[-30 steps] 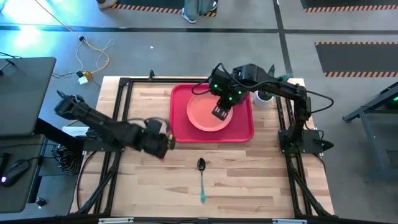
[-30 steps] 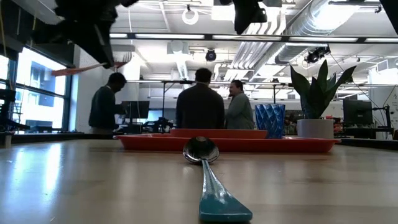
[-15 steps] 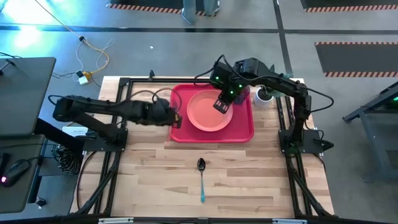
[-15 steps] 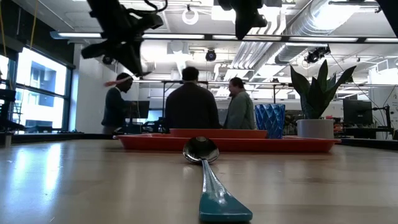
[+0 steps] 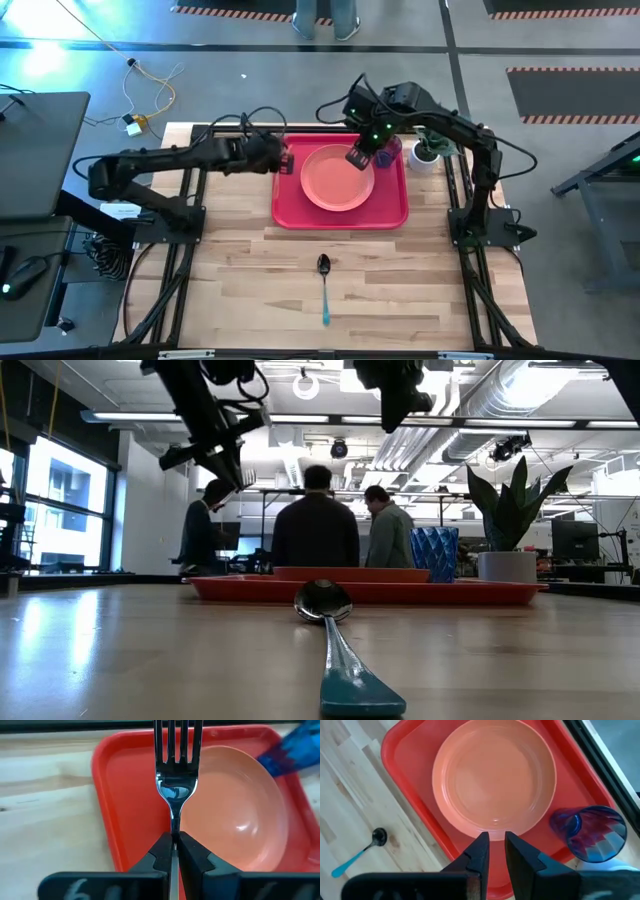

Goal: Pick and place plate/cup/fork/spoon on tray
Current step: Put the orange fork to the left side of the orange plate on the tray

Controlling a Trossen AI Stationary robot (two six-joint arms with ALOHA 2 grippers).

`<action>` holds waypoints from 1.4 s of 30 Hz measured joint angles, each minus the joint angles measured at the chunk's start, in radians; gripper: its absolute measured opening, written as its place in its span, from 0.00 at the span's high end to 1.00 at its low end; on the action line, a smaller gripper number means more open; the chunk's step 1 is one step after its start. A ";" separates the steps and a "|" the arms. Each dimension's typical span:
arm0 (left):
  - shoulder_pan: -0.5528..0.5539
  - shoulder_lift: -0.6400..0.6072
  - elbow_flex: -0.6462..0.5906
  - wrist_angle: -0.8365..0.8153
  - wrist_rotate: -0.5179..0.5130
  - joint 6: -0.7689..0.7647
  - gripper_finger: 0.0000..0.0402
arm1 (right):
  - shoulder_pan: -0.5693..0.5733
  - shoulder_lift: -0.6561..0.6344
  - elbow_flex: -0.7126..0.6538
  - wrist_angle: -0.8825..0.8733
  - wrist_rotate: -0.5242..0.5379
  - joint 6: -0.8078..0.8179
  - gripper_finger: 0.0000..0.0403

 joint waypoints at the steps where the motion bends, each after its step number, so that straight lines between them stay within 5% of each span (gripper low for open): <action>1: 0.016 0.006 0.000 0.001 0.012 0.006 0.97 | -0.005 0.000 0.000 0.000 0.000 0.002 0.87; 13: 0.131 0.174 0.000 0.128 0.184 0.073 0.97 | -0.049 0.000 0.000 0.000 0.000 0.000 0.87; 42: 0.122 0.432 0.000 0.132 0.275 -0.035 0.97 | -0.055 0.000 0.000 0.000 0.050 -0.013 0.87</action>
